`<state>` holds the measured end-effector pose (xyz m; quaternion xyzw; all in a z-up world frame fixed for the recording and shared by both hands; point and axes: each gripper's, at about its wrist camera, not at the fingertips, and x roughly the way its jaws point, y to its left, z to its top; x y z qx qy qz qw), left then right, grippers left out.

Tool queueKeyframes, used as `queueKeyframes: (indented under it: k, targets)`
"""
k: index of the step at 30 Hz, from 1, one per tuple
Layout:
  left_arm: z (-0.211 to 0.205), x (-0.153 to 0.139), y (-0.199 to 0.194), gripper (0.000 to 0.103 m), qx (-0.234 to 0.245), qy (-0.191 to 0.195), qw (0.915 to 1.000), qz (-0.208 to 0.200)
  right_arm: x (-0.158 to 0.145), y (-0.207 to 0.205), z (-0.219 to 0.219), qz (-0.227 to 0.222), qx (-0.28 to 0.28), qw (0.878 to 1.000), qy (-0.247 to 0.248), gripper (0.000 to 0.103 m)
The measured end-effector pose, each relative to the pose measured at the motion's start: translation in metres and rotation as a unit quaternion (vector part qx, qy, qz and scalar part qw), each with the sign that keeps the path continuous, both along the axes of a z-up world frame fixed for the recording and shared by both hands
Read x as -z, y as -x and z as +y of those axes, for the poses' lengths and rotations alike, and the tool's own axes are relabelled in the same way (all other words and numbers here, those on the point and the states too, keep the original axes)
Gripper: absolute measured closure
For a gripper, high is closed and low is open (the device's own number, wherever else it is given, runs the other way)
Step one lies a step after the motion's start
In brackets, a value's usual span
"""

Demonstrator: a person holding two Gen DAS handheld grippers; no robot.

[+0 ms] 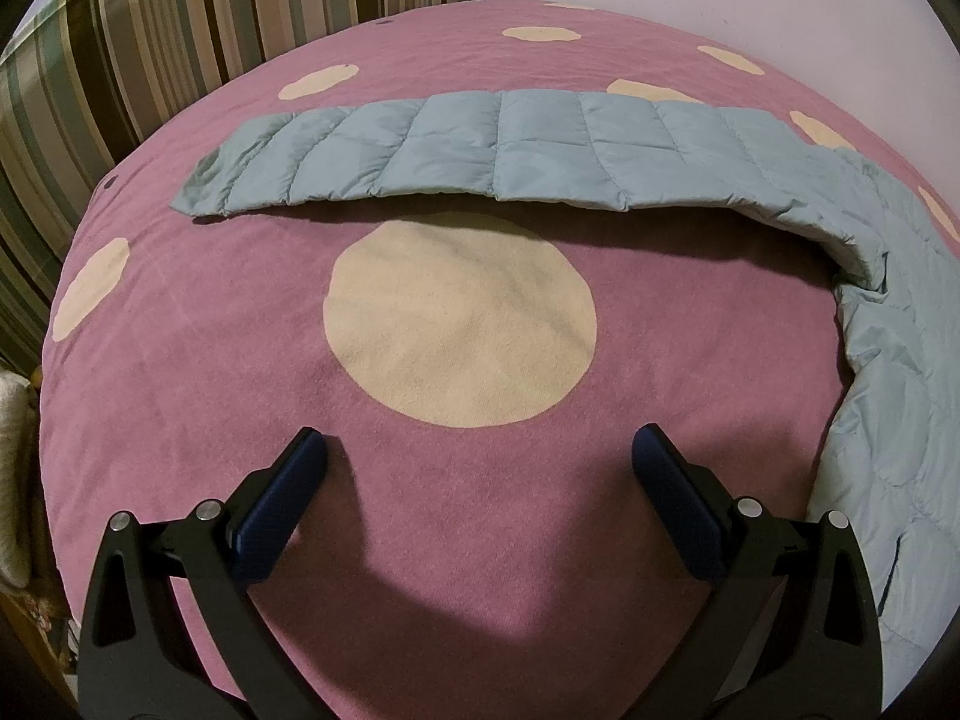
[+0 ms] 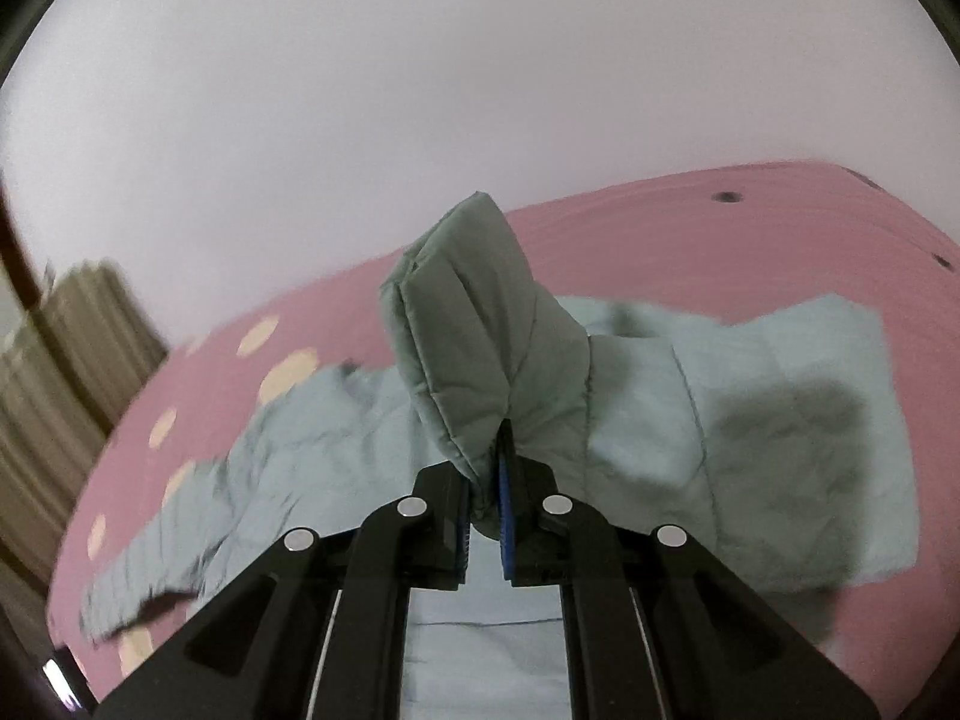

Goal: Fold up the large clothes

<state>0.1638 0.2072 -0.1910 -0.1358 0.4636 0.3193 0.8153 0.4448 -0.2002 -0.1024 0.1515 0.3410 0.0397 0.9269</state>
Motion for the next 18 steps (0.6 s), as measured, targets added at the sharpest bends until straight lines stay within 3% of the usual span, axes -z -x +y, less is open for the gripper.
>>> queueKeyframes:
  k: [1,2,3,4,7,15,16,18]
  targets:
    - [0.000,0.000,0.000,0.002,0.000,0.000,1.0000,0.000,0.003,-0.005,0.018,0.005,-0.016,1.000,0.006,0.096]
    - [0.000,0.000,0.000,0.002,0.000,0.000,1.0000,0.000,0.002,0.032,0.036,0.010,-0.031,0.999,0.010,0.096]
    - [0.000,0.000,0.000,0.002,0.000,0.000,1.0000,0.000,0.006,0.025,0.052,0.018,-0.046,0.999,0.014,0.096]
    - [0.000,0.000,0.000,0.002,0.000,0.000,1.0000,0.000,0.006,0.057,0.057,0.022,-0.059,0.998,0.018,0.096]
    - [0.000,0.000,0.000,0.002,0.000,0.001,1.0000,-0.001,0.014,0.086,0.097,0.035,-0.090,0.994,0.047,0.096]
    - [0.000,0.000,0.000,0.002,-0.001,0.003,1.0000,-0.002,0.050,0.078,0.149,0.092,-0.142,0.980,0.100,0.092]
    - [0.000,0.000,0.000,0.002,-0.001,0.003,1.0000,-0.002,0.054,0.078,0.153,0.097,-0.146,0.979,0.104,0.089]
    - [-0.001,0.000,0.000,0.002,-0.001,0.003,1.0000,-0.002,0.059,0.079,0.157,0.101,-0.157,0.977,0.101,0.062]
